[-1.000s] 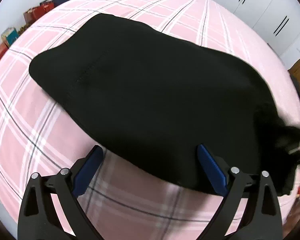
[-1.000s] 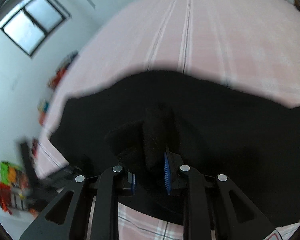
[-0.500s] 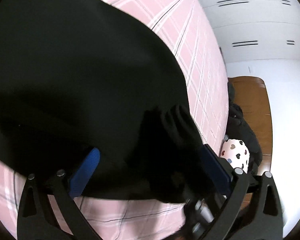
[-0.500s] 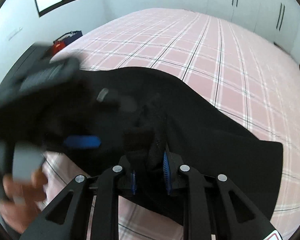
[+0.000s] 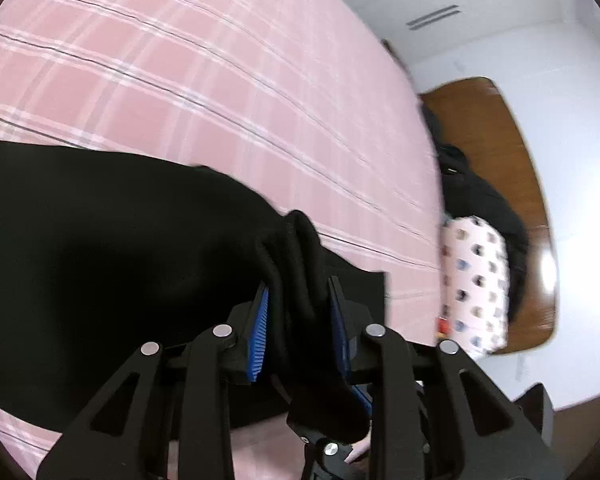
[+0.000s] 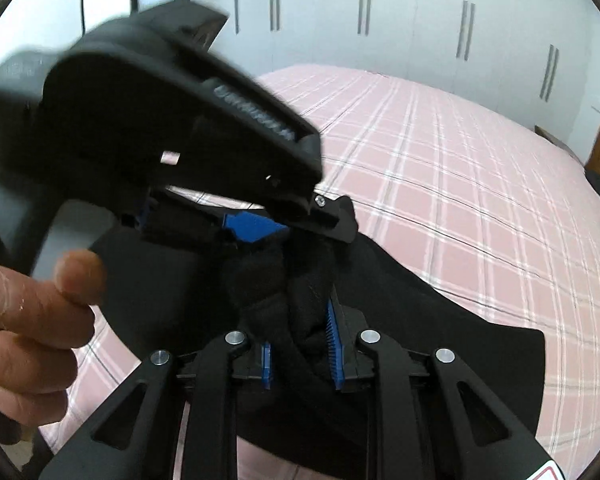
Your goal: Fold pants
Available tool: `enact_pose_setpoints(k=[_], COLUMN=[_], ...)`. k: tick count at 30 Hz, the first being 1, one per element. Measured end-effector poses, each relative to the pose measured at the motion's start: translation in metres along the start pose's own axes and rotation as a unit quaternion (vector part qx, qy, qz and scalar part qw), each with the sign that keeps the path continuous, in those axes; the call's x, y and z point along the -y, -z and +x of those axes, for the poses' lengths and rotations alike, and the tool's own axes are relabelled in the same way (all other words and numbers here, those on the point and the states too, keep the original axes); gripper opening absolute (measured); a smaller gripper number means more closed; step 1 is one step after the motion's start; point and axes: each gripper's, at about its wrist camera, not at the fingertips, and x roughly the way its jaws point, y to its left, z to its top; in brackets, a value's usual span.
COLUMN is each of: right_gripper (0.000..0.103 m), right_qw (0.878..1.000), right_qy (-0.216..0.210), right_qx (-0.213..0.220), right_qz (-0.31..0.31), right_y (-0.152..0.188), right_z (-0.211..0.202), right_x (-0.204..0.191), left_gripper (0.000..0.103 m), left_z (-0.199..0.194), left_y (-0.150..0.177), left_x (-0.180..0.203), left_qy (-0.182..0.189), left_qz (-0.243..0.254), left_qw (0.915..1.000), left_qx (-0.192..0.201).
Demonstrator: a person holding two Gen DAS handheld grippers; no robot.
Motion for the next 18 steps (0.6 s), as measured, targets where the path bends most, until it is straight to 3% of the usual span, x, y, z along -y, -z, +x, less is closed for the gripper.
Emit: enact_pose_setpoints(k=[2,3,4,5,7,9,11,14,16,18], right_gripper=[0.041,0.042,0.044,0.047,0.075,0.079,0.079,0.079,0.079,0.079], right_qw=[0.997,0.996,0.995,0.997,0.999,0.999,0.999,0.995,0.993,0.992], right_qy=[-0.002,-0.003,-0.008,-0.008,-0.007,-0.006,-0.011,-0.031,-0.039,-0.036], right_qx=[-0.070,-0.090,-0.094,-0.080,-0.049,-0.032,-0.039,-0.053,-0.064,-0.072], right_qz=[-0.021,-0.020,-0.011,-0.006,0.003,0.012,0.027,0.074,0.095,0.100], right_y=[0.013,0.018,0.025,0.028,0.036,0.045,0.054,0.069,0.077,0.090], right_z=[0.045,0.055,0.056,0.048,0.025,0.005,-0.003,-0.012,-0.013,-0.018], right_x=[-0.010,-0.011,-0.011,-0.010,-0.006,0.002,0.011,0.031,0.040,0.042], left_gripper=[0.034,0.034,0.034,0.035,0.049,0.086,0.089,0.090,0.090,0.096], left_z=[0.014,0.016,0.014,0.001,-0.036,-0.090,-0.131,-0.164,-0.164,-0.157], left_y=[0.000,0.005,0.008,0.018,0.039,0.068,0.092,0.110,0.114,0.111], left_x=[-0.030,-0.047,-0.056,-0.076,-0.100,-0.127,-0.153,-0.205,-0.234,-0.247], left_qy=[-0.058,-0.085,-0.086,-0.065,-0.042,-0.073,-0.095,-0.085,-0.084,-0.070], left_qz=[-0.015,-0.029,-0.041,-0.062,-0.087,-0.119,-0.163,-0.249,-0.301,-0.319], left_qw=[0.9982,0.9960,0.9954,0.9957,0.9928,0.9765,0.9553,0.9255,0.9119,0.9073], left_qx=[0.001,0.001,0.005,0.023,0.071,0.164,0.228,0.273,0.266,0.265])
